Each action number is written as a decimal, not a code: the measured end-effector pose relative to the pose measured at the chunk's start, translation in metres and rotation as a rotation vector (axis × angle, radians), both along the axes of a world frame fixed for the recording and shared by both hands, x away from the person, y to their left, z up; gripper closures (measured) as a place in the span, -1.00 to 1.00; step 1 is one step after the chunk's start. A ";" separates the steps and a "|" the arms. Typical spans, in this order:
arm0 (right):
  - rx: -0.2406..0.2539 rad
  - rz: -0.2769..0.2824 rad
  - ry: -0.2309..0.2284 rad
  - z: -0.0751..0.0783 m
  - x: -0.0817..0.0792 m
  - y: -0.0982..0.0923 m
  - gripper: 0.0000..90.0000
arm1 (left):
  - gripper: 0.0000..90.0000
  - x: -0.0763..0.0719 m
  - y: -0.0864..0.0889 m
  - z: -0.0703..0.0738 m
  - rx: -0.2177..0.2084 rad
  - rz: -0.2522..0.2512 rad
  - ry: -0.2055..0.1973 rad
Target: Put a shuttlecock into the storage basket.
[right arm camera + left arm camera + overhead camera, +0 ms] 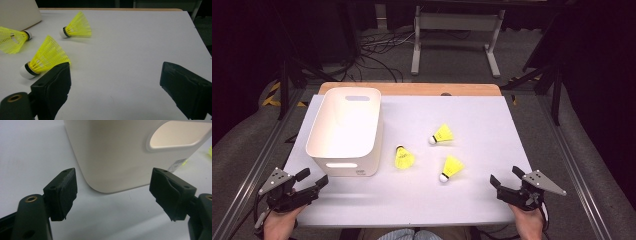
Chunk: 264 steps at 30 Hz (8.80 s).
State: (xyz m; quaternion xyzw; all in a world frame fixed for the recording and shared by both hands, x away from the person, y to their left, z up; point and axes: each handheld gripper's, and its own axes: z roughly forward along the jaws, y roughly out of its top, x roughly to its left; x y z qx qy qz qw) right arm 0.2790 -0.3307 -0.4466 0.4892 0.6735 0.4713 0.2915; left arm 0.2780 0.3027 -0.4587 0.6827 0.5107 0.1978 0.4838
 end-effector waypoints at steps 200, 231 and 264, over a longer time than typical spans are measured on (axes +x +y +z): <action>-0.040 0.033 0.045 -0.003 0.004 0.004 -0.78 | -0.10 0.087 -0.006 0.150 0.169 -0.012 0.367; -0.043 0.043 0.046 -0.004 0.004 0.005 -0.78 | -0.05 0.100 -0.062 0.153 0.199 -0.148 0.360; -0.045 0.044 0.051 -0.004 0.004 0.005 -0.78 | -0.03 0.111 -0.108 0.151 0.196 -0.251 0.364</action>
